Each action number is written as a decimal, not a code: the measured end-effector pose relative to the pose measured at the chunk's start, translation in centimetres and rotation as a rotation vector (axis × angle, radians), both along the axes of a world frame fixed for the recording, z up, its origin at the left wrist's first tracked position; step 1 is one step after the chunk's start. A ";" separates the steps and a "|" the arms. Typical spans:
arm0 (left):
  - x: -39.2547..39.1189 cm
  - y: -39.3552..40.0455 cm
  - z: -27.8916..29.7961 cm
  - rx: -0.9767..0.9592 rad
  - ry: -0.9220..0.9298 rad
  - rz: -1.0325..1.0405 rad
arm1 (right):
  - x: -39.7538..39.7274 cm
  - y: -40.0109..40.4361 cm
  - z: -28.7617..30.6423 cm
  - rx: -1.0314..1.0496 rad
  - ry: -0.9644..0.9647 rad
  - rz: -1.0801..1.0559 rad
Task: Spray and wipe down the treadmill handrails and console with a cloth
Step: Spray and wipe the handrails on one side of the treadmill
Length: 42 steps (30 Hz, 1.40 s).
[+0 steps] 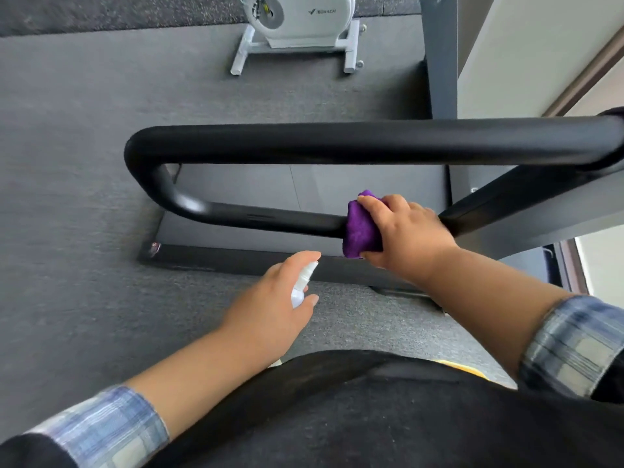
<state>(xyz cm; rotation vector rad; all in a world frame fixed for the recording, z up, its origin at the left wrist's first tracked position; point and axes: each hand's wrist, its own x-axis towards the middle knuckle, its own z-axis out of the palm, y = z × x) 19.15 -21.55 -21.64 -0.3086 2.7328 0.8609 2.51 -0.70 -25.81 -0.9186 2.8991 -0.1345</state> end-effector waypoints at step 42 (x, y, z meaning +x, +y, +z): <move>2.0 -26.9 -1.3 0.038 0.104 -0.267 | 3.7 -17.6 3.3 0.023 -0.044 -0.065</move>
